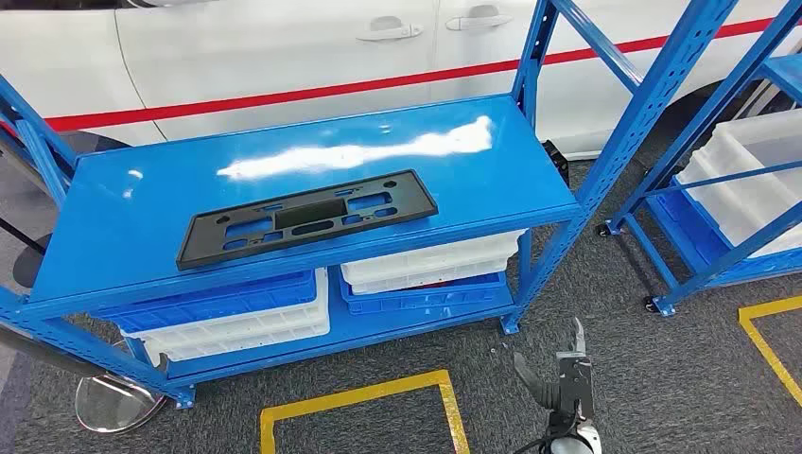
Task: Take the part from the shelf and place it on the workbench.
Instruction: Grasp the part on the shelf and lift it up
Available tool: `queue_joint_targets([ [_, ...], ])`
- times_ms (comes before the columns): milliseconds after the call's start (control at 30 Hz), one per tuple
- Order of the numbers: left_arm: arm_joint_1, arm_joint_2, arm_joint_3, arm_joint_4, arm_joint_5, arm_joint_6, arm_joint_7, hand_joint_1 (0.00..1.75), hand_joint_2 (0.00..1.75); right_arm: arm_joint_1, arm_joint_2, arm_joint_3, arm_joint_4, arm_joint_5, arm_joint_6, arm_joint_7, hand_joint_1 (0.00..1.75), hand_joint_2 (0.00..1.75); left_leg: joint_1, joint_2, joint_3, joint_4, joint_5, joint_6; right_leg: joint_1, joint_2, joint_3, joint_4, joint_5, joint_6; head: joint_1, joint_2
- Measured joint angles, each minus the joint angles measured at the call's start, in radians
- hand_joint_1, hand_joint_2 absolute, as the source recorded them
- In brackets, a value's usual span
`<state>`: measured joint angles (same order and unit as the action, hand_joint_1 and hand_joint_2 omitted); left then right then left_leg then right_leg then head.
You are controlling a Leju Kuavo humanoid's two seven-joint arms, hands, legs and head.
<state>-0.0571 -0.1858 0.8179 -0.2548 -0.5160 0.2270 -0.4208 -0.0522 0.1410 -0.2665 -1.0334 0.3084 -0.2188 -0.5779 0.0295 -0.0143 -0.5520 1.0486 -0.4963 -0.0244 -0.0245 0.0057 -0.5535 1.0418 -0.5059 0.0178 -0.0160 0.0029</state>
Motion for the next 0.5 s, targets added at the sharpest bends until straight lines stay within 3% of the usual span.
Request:
queue_joint_targets([
  [467, 0.001, 0.0, 0.016, 0.0, -0.052, -0.016, 0.008, 0.0, 0.0, 0.069, 0.034, 0.208, -0.373, 0.088, 0.08, -0.016, 0.0, 1.75, -0.002, -0.001, -0.001, 0.001, 0.0, 0.001, -0.002, 0.0, -0.001, 0.0, 0.001, 0.002, 0.0, 0.0],
  [500, 0.0, 0.0, 0.017, 0.0, -0.058, -0.019, 0.009, 0.0, 0.0, 0.074, 0.038, 0.233, -0.407, 0.099, 0.089, -0.016, 0.0, 1.31, -0.002, -0.001, -0.001, 0.001, 0.0, 0.001, -0.003, 0.0, -0.001, 0.0, 0.001, 0.002, 0.0, 0.0],
])
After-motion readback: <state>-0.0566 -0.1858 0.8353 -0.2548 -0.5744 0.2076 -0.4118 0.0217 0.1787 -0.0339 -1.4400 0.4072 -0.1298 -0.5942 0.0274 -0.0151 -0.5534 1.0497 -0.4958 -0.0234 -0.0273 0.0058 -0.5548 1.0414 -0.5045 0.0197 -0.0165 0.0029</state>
